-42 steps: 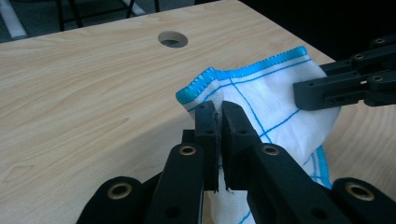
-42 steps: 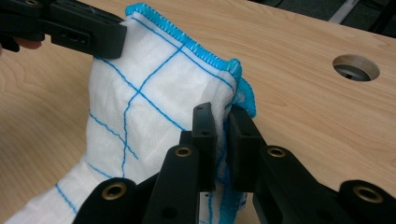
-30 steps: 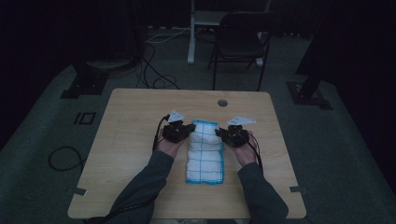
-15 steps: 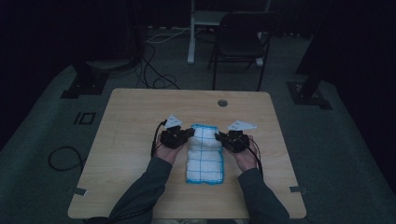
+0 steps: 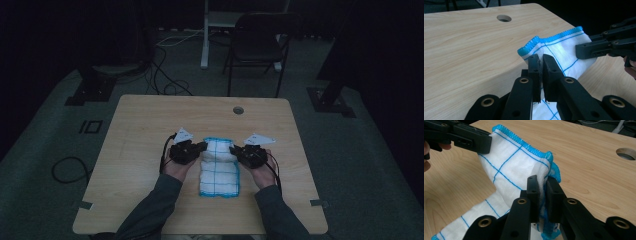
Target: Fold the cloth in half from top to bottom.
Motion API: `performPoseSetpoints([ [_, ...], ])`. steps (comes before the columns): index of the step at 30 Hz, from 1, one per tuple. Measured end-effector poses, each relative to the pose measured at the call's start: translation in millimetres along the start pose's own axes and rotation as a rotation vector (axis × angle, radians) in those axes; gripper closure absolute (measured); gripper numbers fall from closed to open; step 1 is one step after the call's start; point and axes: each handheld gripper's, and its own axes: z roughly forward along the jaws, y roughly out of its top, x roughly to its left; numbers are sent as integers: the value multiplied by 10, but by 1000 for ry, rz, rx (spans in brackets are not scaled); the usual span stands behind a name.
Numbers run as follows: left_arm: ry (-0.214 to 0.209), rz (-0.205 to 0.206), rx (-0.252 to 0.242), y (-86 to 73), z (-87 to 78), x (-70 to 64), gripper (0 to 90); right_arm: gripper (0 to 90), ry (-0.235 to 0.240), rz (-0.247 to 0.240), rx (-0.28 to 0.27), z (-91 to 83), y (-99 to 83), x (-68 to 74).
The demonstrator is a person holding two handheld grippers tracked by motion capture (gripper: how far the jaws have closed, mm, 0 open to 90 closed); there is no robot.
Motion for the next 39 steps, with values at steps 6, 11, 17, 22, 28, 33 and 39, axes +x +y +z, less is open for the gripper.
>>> performPoseSetpoints([
  [6, -7, 3, 2, -34, -32, -12, 862, 833, 4, 1, -4, -17, -37, 35],
  [11, -10, 11, 3, -61, -65, -36, 861, 833, 8, 0, -4, -29, -59, 61],
  [17, -16, 17, 2, -82, -96, -61, 860, 832, 13, 0, -8, -51, -97, 84],
  [22, -24, 19, -1, -120, -129, -95, 861, 832, 15, 1, -9, -72, -130, 109],
  [28, -27, 22, 1, -168, -152, -119, 861, 831, 16, 2, -7, -79, -173, 133],
  [33, -29, 22, 3, -195, -166, -121, 861, 831, 19, -2, -8, -85, -199, 158],
  [39, -28, 24, 7, -243, -183, -140, 860, 829, 21, 6, -5, -82, -245, 184],
])
